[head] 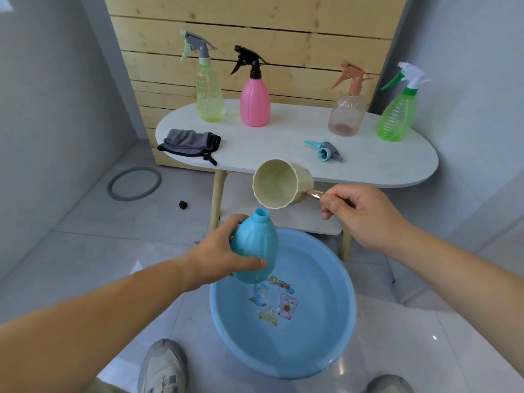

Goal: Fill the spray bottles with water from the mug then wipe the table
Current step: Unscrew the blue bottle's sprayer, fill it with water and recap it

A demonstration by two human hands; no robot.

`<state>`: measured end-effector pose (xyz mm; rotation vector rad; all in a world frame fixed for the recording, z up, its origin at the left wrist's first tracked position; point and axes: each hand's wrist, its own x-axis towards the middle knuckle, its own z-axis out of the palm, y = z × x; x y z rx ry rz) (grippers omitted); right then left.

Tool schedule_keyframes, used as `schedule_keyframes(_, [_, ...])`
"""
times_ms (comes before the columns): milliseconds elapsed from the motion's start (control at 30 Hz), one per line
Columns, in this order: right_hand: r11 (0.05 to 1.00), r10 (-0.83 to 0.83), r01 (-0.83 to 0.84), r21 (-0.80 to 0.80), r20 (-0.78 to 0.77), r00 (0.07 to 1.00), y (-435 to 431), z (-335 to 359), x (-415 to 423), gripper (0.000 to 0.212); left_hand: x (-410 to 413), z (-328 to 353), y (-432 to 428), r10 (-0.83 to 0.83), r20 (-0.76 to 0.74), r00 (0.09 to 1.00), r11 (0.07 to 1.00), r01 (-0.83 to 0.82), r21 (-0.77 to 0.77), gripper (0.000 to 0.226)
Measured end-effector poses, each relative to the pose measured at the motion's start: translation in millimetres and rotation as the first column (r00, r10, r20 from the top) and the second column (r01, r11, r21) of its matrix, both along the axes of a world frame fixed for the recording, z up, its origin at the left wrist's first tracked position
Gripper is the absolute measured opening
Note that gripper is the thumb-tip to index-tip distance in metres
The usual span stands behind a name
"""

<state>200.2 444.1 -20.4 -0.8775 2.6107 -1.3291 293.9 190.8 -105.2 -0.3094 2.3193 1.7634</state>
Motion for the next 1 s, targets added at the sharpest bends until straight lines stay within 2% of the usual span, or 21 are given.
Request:
schedule_keyframes(333, [1.0,-0.014,0.014,-0.013,-0.019,1.0,1.5,0.5,-1.7,0.029,-8.0,-3.4,8.9,0.007,-0.016,1.0,0.998,-0.006,0.062,0.079])
schedule_keyframes(1000, [0.999,0.02,-0.023,-0.022,-0.12,0.993,5.1,4.4,-5.1,0.025,-14.5,-6.0,13.2,0.02,-0.022,1.0,0.998,-0.018,0.058,0.081])
